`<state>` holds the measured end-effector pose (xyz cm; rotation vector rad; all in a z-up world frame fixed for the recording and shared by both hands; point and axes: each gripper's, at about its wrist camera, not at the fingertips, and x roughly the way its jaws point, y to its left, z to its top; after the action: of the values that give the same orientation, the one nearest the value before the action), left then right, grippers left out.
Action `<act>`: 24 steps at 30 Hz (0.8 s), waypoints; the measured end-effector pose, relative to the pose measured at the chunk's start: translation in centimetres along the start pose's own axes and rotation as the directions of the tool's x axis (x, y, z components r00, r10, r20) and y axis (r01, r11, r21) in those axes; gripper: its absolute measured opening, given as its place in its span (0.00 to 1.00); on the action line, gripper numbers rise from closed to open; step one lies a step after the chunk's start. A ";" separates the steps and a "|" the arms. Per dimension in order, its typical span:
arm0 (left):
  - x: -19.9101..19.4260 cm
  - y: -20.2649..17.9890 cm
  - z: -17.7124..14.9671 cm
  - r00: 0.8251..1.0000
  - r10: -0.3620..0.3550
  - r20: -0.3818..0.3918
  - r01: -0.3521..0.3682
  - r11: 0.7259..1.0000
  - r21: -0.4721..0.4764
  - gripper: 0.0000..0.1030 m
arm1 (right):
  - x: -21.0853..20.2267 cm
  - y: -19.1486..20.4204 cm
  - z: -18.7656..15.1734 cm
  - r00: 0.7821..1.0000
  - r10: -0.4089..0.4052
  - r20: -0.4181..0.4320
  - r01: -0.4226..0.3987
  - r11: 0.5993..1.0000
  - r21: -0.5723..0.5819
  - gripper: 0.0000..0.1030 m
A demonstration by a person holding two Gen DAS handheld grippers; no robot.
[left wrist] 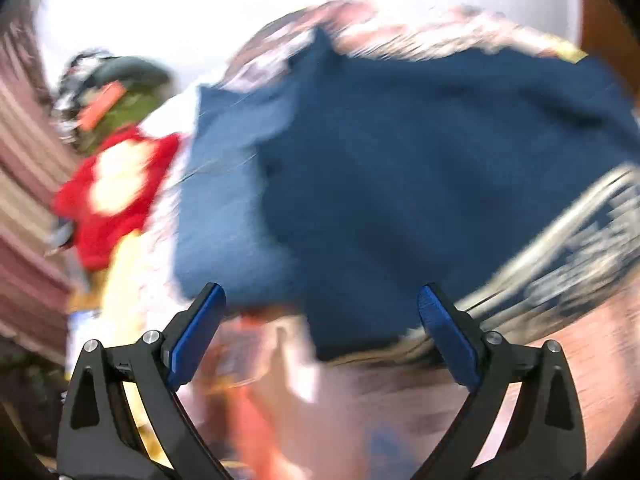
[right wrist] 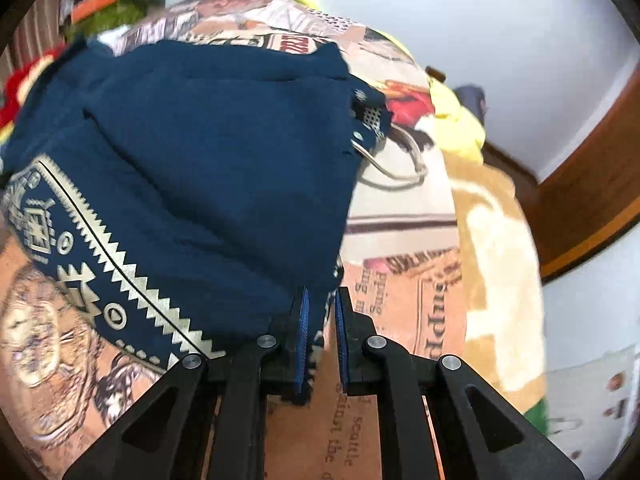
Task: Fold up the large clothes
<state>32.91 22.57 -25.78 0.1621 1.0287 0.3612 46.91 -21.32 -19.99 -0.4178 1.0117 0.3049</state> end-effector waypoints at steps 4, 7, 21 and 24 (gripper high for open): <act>1.3 4.0 -2.6 0.996 -0.024 -0.090 0.014 0.994 -0.105 0.92 | -0.6 -1.6 0.4 0.998 0.054 -0.011 -0.053 0.996 0.076 0.07; -0.3 6.2 -3.8 0.992 -0.119 -0.034 0.109 0.969 -0.222 0.92 | -1.6 -2.0 0.7 0.999 0.044 0.003 -0.044 0.993 0.112 0.07; 2.5 1.0 -3.6 0.711 -0.694 0.115 0.624 0.546 -0.558 0.92 | -5.2 3.8 4.8 0.940 0.322 0.112 -0.329 0.943 0.051 0.07; 4.3 0.5 -3.2 0.685 -0.714 0.146 0.636 0.488 -0.598 0.92 | -3.6 5.9 4.9 0.919 0.387 0.073 -0.390 0.920 0.036 0.07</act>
<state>31.99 24.47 -30.74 -0.8768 0.9624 -0.0547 46.23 -14.04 -15.81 -0.1557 1.0329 0.6458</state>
